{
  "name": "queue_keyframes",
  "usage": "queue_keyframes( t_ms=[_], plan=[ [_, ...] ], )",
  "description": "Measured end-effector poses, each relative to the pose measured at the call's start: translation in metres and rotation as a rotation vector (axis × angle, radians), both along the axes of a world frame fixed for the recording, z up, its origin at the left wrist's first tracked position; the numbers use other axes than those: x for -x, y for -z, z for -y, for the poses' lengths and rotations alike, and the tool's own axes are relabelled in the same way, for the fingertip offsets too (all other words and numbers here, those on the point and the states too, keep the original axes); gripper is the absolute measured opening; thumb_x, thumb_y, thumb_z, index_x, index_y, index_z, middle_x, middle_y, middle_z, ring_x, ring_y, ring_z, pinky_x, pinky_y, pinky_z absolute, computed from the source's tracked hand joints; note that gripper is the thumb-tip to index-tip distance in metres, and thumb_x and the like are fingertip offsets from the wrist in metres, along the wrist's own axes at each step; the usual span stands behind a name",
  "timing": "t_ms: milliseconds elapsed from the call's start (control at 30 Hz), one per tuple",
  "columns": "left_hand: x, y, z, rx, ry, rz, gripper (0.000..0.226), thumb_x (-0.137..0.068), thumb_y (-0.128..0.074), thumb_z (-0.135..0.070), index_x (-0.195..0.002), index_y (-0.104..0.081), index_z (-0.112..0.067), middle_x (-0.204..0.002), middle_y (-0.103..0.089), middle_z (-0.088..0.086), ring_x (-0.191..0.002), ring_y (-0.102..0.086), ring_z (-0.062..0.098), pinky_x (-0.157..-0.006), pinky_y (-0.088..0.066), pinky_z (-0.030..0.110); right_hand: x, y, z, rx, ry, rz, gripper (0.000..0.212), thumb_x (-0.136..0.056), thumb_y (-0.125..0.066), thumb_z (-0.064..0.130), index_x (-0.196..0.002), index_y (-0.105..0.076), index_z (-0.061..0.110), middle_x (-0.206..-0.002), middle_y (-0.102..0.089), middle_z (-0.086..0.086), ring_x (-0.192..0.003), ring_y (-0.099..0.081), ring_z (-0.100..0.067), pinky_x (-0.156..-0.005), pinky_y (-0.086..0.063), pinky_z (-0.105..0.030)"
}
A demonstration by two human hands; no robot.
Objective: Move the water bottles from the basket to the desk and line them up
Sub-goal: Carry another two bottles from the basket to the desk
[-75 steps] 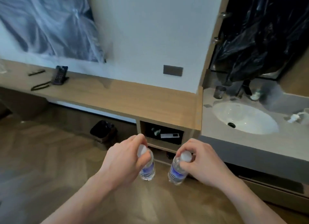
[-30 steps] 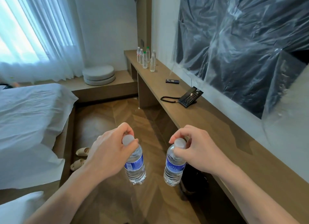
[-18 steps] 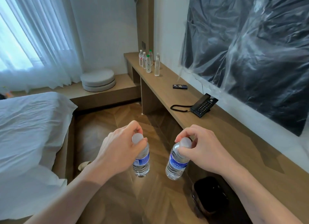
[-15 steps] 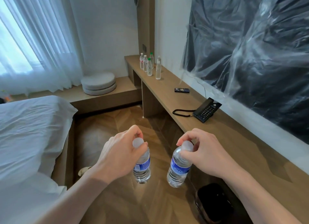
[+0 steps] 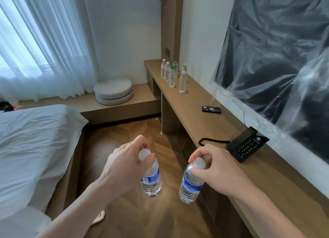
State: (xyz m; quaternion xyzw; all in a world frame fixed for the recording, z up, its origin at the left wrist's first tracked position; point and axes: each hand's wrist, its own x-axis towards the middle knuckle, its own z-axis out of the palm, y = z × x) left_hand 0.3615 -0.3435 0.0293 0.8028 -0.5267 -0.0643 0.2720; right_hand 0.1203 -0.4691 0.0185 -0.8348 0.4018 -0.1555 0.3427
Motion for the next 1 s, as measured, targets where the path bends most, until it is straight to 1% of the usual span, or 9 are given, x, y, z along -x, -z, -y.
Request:
queue_keyframes(
  t_ms=[67, 167, 333, 433, 467, 600, 700, 867, 1000],
  plan=[
    [-0.012, -0.003, 0.030, 0.011, -0.029, -0.007, 0.014, -0.092, -0.062, -0.044, -0.093, -0.053, -0.033, -0.081, -0.065, -0.015, -0.073, -0.065, 0.011, -0.064, -0.059, 0.033, -0.016, -0.005, 0.036, -0.004, -0.028, -0.010, 0.020, -0.082, -0.082, 0.037, -0.096, -0.069, 0.043, -0.100, -0.065, 0.020, -0.098, -0.066, -0.005, -0.071, -0.063, -0.022],
    [-0.032, -0.005, 0.070, 0.028, -0.076, -0.020, 0.015, -0.093, -0.062, -0.044, -0.095, -0.052, -0.034, -0.082, -0.065, -0.014, -0.075, -0.065, 0.012, -0.066, -0.060, 0.034, -0.041, -0.014, 0.087, 0.014, -0.063, -0.014, 0.018, -0.084, -0.083, 0.034, -0.094, -0.070, 0.041, -0.100, -0.064, 0.019, -0.097, -0.066, -0.008, -0.076, -0.065, -0.028],
    [-0.073, -0.006, 0.127, 0.045, -0.134, -0.029, 0.016, -0.092, -0.061, -0.045, -0.095, -0.051, -0.033, -0.080, -0.064, -0.015, -0.072, -0.065, 0.012, -0.063, -0.059, 0.035, -0.084, -0.026, 0.156, 0.022, -0.089, -0.032, 0.023, -0.085, -0.085, 0.031, -0.095, -0.068, 0.042, -0.102, -0.063, 0.019, -0.091, -0.068, -0.010, -0.070, -0.064, -0.023],
    [-0.106, -0.004, 0.163, 0.042, -0.137, -0.016, 0.017, -0.093, -0.061, -0.046, -0.094, -0.050, -0.033, -0.078, -0.063, -0.015, -0.070, -0.063, 0.012, -0.059, -0.052, 0.027, -0.113, -0.029, 0.193, 0.019, -0.095, -0.023, 0.023, -0.085, -0.085, 0.029, -0.097, -0.069, 0.040, -0.101, -0.064, 0.018, -0.091, -0.067, -0.010, -0.068, -0.062, -0.021],
    [-0.118, -0.003, 0.175, 0.038, -0.133, -0.015, 0.017, -0.093, -0.061, -0.046, -0.094, -0.050, -0.033, -0.078, -0.063, -0.015, -0.069, -0.063, 0.012, -0.058, -0.051, 0.025, -0.123, -0.029, 0.206, 0.019, -0.090, -0.015, 0.023, -0.084, -0.085, 0.028, -0.097, -0.069, 0.039, -0.100, -0.065, 0.017, -0.089, -0.067, -0.009, -0.065, -0.060, -0.018],
    [-0.168, 0.005, 0.224, 0.020, -0.115, -0.017, 0.021, -0.092, -0.061, -0.050, -0.092, -0.049, -0.033, -0.074, -0.064, -0.013, -0.068, -0.061, 0.014, -0.058, -0.053, 0.033, -0.170, -0.022, 0.253, 0.024, -0.057, -0.008, 0.022, -0.083, -0.084, 0.027, -0.094, -0.070, 0.040, -0.096, -0.067, 0.016, -0.082, -0.065, -0.008, -0.057, -0.051, -0.012],
    [-0.210, 0.008, 0.264, 0.014, -0.080, -0.023, 0.020, -0.093, -0.062, -0.048, -0.091, -0.050, -0.032, -0.074, -0.063, -0.013, -0.068, -0.060, 0.013, -0.054, -0.046, 0.025, -0.208, -0.015, 0.287, 0.004, -0.028, -0.007, 0.023, -0.083, -0.085, 0.026, -0.095, -0.070, 0.039, -0.096, -0.067, 0.016, -0.083, -0.067, -0.008, -0.059, -0.053, -0.012],
    [-0.286, 0.006, 0.330, -0.026, 0.008, -0.025, 0.020, -0.095, -0.061, -0.050, -0.094, -0.050, -0.033, -0.078, -0.062, -0.015, -0.071, -0.059, 0.010, -0.055, -0.038, 0.018, -0.266, -0.005, 0.340, -0.032, 0.072, 0.009, 0.023, -0.082, -0.085, 0.026, -0.093, -0.071, 0.040, -0.099, -0.067, 0.015, -0.083, -0.070, -0.012, -0.064, -0.062, -0.023],
    [-0.333, 0.003, 0.388, -0.072, 0.092, 0.015, 0.019, -0.096, -0.061, -0.051, -0.098, -0.051, -0.035, -0.082, -0.062, -0.017, -0.072, -0.060, 0.007, -0.056, -0.035, 0.014, -0.303, 0.001, 0.378, -0.052, 0.165, 0.015, 0.022, -0.083, -0.084, 0.024, -0.093, -0.072, 0.039, -0.100, -0.067, 0.015, -0.082, -0.070, -0.012, -0.059, -0.057, -0.019]
  ],
)
